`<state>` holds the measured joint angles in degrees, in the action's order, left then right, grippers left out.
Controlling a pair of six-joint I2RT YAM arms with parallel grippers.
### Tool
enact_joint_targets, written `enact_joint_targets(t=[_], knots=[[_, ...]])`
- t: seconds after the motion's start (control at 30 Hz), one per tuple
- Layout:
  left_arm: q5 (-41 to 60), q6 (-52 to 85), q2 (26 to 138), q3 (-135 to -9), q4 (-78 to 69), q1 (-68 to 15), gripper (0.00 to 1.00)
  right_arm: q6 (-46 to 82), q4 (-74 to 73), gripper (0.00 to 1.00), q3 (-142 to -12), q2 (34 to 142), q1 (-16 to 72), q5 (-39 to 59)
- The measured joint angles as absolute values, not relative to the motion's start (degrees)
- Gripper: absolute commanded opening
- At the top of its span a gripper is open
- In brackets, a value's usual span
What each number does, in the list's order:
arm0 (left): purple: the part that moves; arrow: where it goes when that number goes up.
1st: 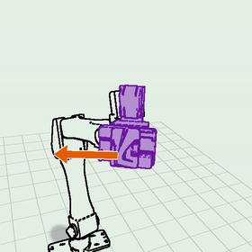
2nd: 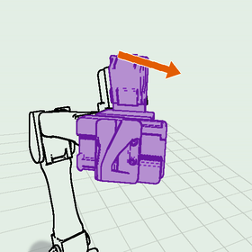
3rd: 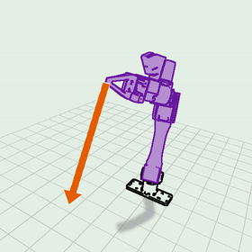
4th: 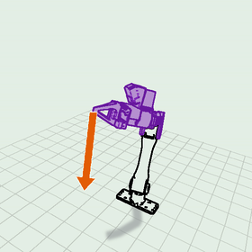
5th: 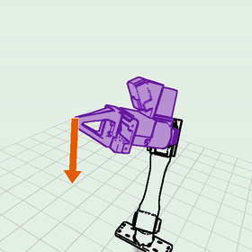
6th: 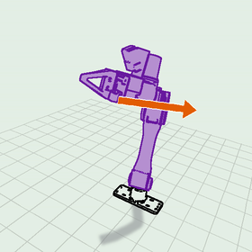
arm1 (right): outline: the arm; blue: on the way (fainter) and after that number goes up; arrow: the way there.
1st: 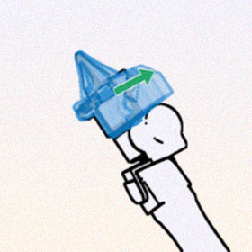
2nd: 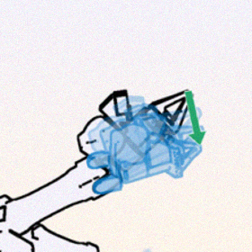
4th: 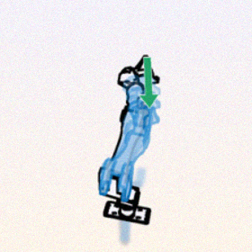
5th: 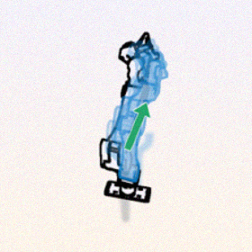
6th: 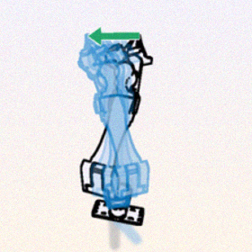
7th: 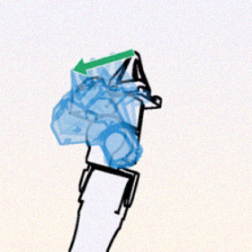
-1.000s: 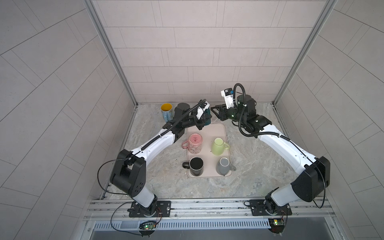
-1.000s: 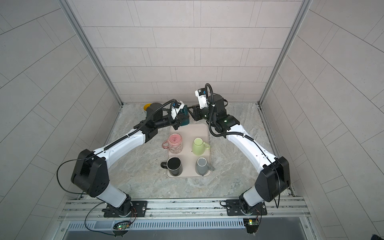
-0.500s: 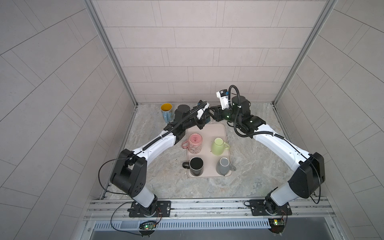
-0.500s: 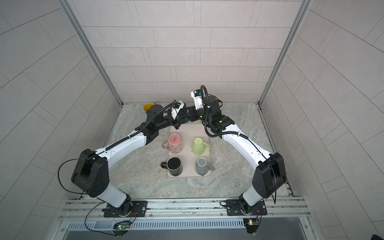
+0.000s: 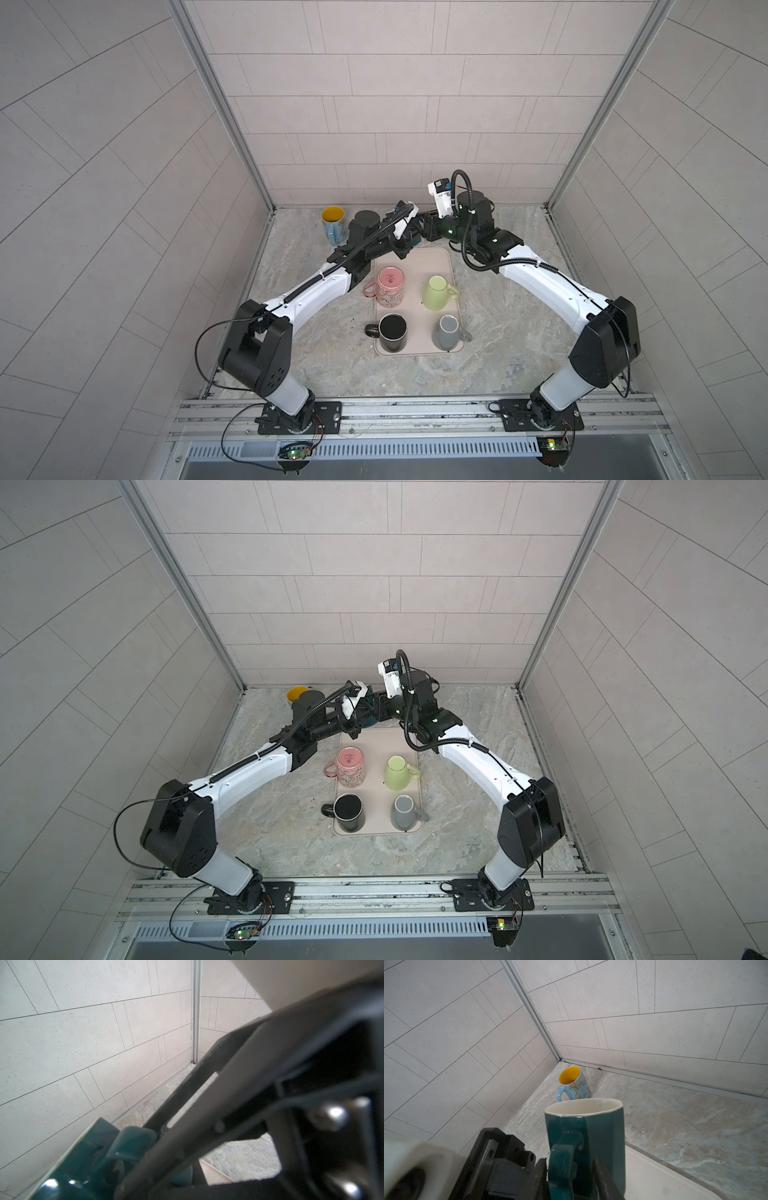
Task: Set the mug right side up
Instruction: 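Grasp the upright dark green mug's handle with the right gripper beside the left gripper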
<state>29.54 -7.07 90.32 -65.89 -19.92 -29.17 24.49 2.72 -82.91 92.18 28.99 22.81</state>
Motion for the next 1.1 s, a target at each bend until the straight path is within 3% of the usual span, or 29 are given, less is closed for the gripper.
enact_joint_targets(t=[0.77, 0.9, 1.1], knots=[[30.3, -5.8, 90.3, -65.5, -20.2, -29.2, 0.00, 25.1, 1.6, 0.27, -83.8, 93.9, 29.4, 22.2], [30.2, -6.0, 90.3, -65.5, -19.8, -29.2, 0.00, 25.0, 2.9, 0.20, -84.8, 94.5, 29.5, 21.8], [28.9, -7.0, 90.3, -65.5, -18.4, -29.2, 0.00, 24.5, 5.1, 0.18, -86.1, 95.4, 30.0, 20.5]])
